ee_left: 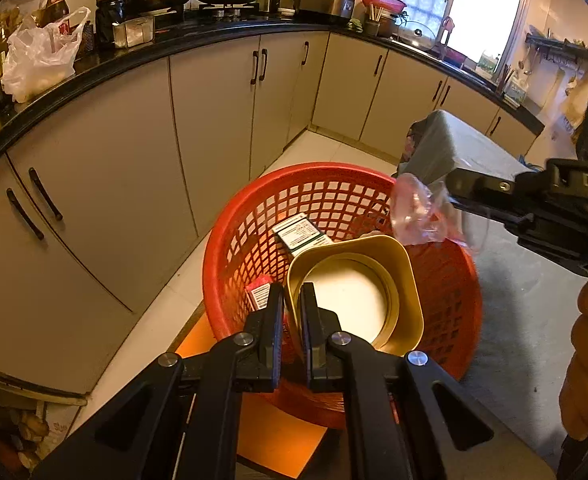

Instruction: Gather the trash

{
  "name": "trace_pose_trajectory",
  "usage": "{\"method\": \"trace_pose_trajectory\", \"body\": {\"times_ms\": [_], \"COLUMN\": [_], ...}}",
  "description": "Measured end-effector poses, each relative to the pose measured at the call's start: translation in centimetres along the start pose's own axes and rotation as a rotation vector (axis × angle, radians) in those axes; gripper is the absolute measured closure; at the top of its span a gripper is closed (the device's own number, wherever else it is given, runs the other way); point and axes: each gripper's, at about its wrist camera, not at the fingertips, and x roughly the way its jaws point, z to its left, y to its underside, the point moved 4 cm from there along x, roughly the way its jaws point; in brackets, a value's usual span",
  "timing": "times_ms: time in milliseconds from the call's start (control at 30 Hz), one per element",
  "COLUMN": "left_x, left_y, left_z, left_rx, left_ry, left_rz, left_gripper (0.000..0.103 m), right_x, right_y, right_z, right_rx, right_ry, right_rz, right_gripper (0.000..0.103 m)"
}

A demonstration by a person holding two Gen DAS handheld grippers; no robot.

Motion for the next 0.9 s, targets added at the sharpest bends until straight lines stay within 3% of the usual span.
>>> {"method": "trace_pose_trajectory", "body": {"times_ms": [167,233,300,433,633,900], "left_x": [0.2,0.2,0.2,-0.1,-0.8,-2.1], "left_y": [0.2,0.3,0.3,0.2,0.3,0.6], "left_z": [0.1,0.2,0.2,0.4,0.0,-0.1], "left_rx": [0.006,0.005,0.002,-0.007,-0.002,-0.009], "left_ry": [-0.010,-0.011,-0.005,-0.009,-0.015,-0.097], "left_rz": [0.008,0.006,0.004,-0.010,-0.033,-0.106], "left_gripper": [0.094,0.091,0.090,0.074,0.063,0.038], "right_x": [1.8,2.1,1.9,1.1,-0.2,-2.7], "right_y": [0.5,0.7,0.8,0.7,0.9,1.8], "right_z": [0.1,0.2,0.1,0.2,0.0,-0.6], "right_rx": [0.018,0.015,0.019,0.017,0.029,-0.001], "right_ry": [0.004,-0.009,-0.006,-0.016,-0.028,0.030], "right_rz": [0.024,0.042,0.034,0.027,0.018,-0.018], "right_gripper": [0.090,0.080,0.061,0.059,0.058,0.039]}}
